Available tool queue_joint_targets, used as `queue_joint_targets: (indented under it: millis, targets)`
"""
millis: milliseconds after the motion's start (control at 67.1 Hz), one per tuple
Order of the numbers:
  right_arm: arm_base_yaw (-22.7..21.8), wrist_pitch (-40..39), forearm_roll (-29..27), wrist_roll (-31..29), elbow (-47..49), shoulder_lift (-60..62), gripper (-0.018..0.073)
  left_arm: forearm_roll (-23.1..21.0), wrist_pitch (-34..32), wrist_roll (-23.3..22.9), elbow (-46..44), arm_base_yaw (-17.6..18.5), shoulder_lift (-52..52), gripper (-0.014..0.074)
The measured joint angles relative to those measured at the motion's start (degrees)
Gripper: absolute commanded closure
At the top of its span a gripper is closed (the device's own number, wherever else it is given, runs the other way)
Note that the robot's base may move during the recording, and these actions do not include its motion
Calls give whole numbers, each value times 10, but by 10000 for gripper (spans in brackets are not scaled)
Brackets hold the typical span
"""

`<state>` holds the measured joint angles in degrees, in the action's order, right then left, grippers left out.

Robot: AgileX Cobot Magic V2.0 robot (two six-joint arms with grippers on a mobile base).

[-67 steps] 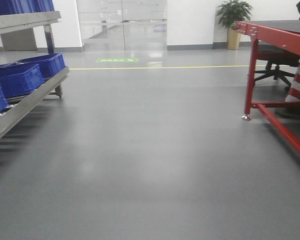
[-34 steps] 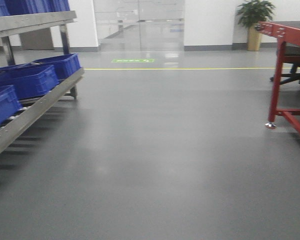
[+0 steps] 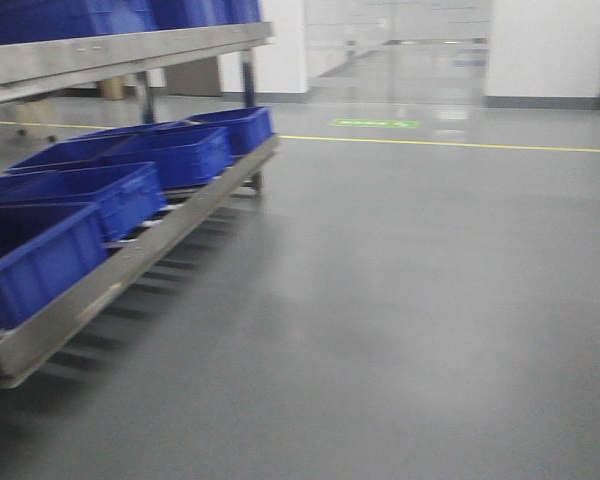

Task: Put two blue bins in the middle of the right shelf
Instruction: 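Turn the base toward the other roller shelf rack holding the bin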

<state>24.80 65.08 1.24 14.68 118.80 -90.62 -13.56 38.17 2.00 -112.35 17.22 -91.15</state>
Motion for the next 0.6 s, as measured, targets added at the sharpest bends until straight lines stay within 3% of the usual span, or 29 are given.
queue_joint_targets:
  millis: [596]
  targets:
    - [-1, 7, 2, 2, 0, -1, 712, -7, -17, 0, 0, 0, -29, 707]
